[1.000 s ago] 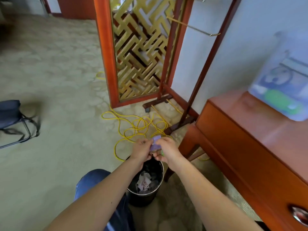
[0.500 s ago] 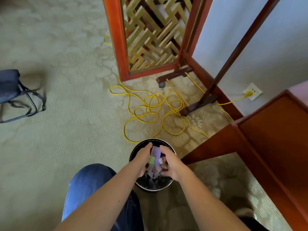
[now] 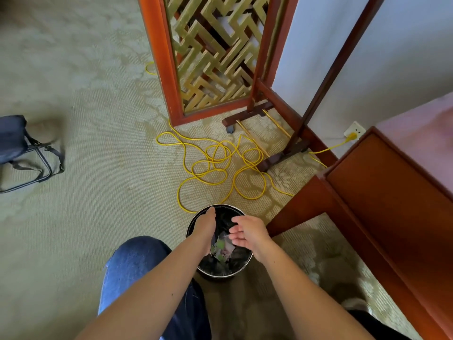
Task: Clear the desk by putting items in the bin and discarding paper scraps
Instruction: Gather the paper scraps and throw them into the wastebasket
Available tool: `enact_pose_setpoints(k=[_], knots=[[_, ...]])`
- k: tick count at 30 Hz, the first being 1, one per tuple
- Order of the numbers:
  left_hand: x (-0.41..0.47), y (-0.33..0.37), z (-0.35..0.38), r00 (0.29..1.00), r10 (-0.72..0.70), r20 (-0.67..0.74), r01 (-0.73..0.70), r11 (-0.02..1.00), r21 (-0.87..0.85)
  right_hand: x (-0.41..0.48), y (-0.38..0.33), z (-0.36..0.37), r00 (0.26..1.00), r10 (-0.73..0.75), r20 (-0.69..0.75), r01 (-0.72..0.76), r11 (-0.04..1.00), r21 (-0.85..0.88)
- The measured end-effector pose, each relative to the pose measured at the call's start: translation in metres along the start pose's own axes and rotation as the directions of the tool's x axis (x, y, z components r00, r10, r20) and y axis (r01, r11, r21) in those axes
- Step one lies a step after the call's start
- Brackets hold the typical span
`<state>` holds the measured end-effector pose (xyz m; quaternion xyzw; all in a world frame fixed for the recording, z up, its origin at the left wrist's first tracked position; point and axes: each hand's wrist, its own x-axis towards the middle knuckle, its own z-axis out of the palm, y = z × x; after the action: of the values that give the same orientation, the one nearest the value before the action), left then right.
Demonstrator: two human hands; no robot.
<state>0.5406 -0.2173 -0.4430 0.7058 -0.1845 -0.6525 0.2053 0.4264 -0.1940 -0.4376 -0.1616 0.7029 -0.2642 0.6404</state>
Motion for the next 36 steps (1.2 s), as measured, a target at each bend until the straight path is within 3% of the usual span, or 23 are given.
enact_pose_setpoints(k=[5,9,15,20,24,28,36], knots=[[-0.045,0.012,0.006,0.992,0.112,0.062,-0.108,0.992,-0.061,-0.034,-0.008,-0.004,0.988,-0.154,0.011,0.154,0.988,0.014],[-0.092,0.021,0.01,0.966,0.244,0.082,-0.236,0.968,-0.089,-0.077,-0.018,-0.005,0.96,-0.2,0.197,0.19,0.979,0.072],[-0.13,0.026,-0.008,0.925,0.373,0.076,-0.373,0.928,-0.025,-0.094,-0.029,0.007,0.968,-0.216,0.127,0.21,0.976,0.059],[-0.127,0.019,-0.027,0.929,0.359,0.087,-0.357,0.933,-0.042,-0.103,-0.031,0.011,0.967,-0.226,0.119,0.229,0.973,-0.005],[-0.137,0.032,-0.026,0.925,0.363,0.112,-0.362,0.932,-0.027,-0.123,-0.042,0.007,0.937,-0.347,0.043,0.346,0.938,0.025],[-0.16,0.044,-0.015,0.873,0.472,0.124,-0.471,0.881,-0.041,-0.159,-0.053,0.002,0.863,-0.495,-0.099,0.503,0.861,0.083],[-0.237,0.049,0.021,0.715,0.65,0.258,-0.627,0.759,-0.172,-0.245,-0.058,-0.05,0.598,-0.751,-0.281,0.799,0.585,0.136]])
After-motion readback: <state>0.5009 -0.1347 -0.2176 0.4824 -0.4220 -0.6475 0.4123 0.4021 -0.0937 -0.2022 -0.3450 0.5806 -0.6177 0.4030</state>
